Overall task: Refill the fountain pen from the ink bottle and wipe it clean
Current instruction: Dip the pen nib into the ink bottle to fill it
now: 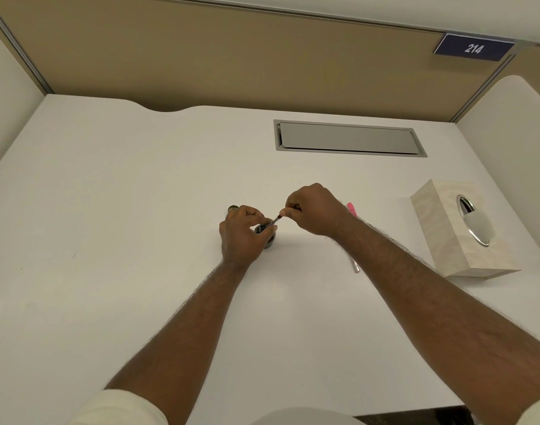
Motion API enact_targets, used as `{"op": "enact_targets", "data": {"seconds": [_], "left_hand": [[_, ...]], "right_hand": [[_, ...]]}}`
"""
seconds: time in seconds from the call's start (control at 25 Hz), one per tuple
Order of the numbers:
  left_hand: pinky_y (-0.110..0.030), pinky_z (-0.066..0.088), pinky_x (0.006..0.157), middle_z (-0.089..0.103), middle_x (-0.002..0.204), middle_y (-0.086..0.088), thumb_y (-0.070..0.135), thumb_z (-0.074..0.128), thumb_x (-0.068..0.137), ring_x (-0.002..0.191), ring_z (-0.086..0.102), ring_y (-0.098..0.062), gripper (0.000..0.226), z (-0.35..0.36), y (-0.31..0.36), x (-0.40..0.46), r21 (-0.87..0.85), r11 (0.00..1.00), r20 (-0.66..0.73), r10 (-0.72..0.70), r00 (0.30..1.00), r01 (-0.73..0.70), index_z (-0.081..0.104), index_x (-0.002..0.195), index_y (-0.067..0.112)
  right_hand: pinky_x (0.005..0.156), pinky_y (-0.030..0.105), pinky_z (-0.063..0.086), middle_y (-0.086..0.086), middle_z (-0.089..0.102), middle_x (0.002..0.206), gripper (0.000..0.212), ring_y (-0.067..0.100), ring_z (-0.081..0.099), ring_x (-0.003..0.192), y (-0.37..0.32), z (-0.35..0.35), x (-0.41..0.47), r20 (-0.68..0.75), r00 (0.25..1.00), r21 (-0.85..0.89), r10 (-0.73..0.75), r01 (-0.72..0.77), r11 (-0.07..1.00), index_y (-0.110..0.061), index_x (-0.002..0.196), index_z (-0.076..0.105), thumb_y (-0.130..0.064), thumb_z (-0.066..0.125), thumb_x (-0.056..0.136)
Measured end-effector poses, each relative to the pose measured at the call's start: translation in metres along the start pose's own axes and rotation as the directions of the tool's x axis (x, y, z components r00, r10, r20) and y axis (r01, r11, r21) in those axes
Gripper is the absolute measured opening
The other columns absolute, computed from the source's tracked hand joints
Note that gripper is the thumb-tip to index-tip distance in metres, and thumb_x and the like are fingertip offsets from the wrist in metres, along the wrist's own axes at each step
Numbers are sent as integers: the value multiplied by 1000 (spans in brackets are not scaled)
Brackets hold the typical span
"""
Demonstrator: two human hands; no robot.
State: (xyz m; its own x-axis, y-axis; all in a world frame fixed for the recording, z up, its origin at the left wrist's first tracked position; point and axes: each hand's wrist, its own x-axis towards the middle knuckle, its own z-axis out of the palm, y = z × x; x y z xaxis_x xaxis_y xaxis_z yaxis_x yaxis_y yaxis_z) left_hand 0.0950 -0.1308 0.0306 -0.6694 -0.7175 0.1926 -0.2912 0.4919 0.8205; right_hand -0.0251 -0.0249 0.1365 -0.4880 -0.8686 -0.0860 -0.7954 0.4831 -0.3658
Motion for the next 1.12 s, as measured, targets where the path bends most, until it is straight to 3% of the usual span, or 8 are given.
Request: {"op": "enact_targets", "data": {"seconds": [0.12, 0.2, 0.32, 0.56, 0.76, 0.88, 1.0, 1.12], "left_hand": [[-38, 46, 75, 65, 80, 13, 36, 77, 66, 89, 58, -15, 13, 1, 1, -1, 0, 1000, -8, 3, 1000, -3, 77, 72, 25], [-37, 46, 75, 66, 81, 12, 34, 78, 67, 88, 58, -15, 11, 0, 1, -2, 0, 1000, -15, 5, 1000, -5, 78, 73, 25], [-39, 47, 77, 65, 82, 13, 32, 79, 67, 90, 59, -16, 11, 1, 1, -2, -9, 1000, -23, 9, 1000, -9, 78, 74, 24], [-41, 48, 76, 65, 83, 14, 33, 79, 68, 92, 59, -17, 10, 2, 2, -2, -16, 1000, -21, 7, 1000, -7, 78, 75, 25], [-39, 46, 78, 66, 86, 12, 32, 80, 68, 94, 58, -16, 10, 1, 2, -2, -13, 1000, -24, -11, 1000, 11, 79, 74, 25], [-38, 45, 78, 67, 86, 12, 32, 81, 67, 93, 58, -16, 10, 1, 4, -3, 1, 1000, -26, -9, 1000, 9, 79, 74, 25], [-38, 45, 78, 65, 85, 14, 30, 82, 67, 92, 58, -16, 9, 1, 4, -2, 7, 1000, -28, -6, 1000, 6, 79, 74, 25], [-39, 45, 79, 64, 86, 16, 30, 82, 67, 92, 58, -16, 10, 1, 4, -3, 15, 1000, -22, -7, 1000, 7, 79, 75, 26]], "right_hand": [[55, 28, 30, -1, 54, 56, 31, 19, 44, 57, -1, 2, -1, 8, 1000, 4, 14, -14, 1000, -10, 66, 63, -27, 58, 91], [52, 30, 27, -5, 41, 49, 43, 17, 36, 51, -2, 3, -1, 0, 1000, 0, 25, -25, 1000, -18, 52, 43, -28, 55, 92], [54, 30, 27, -4, 37, 48, 49, 13, 32, 48, -3, 5, -1, -10, 999, -17, 32, -33, 999, -22, 49, 31, -30, 52, 94], [55, 31, 27, -2, 36, 47, 54, 13, 31, 47, 0, 7, -2, 25, 998, -24, 56, -56, 998, -19, 48, 31, -39, 43, 98], [57, 34, 36, -1, 48, 55, 51, 20, 43, 57, 7, 9, -2, -29, 998, 36, 52, -51, 998, -11, 62, 53, -52, 50, 91], [67, 34, 48, -4, 62, 71, 25, 17, 57, 69, 11, 4, -8, -68, 996, 124, -52, 60, 990, -14, 92, 66, -37, 68, 84], [74, 40, 51, 6, 69, 82, 15, 23, 61, 75, 11, 1, -10, -84, 991, 105, -107, 116, 988, -10, 95, 71, -21, 68, 85], [70, 34, 44, 9, 68, 84, 18, 24, 58, 77, 9, 2, -8, -80, 989, 21, -121, 123, 992, -9, 95, 72, -21, 60, 91]]}}
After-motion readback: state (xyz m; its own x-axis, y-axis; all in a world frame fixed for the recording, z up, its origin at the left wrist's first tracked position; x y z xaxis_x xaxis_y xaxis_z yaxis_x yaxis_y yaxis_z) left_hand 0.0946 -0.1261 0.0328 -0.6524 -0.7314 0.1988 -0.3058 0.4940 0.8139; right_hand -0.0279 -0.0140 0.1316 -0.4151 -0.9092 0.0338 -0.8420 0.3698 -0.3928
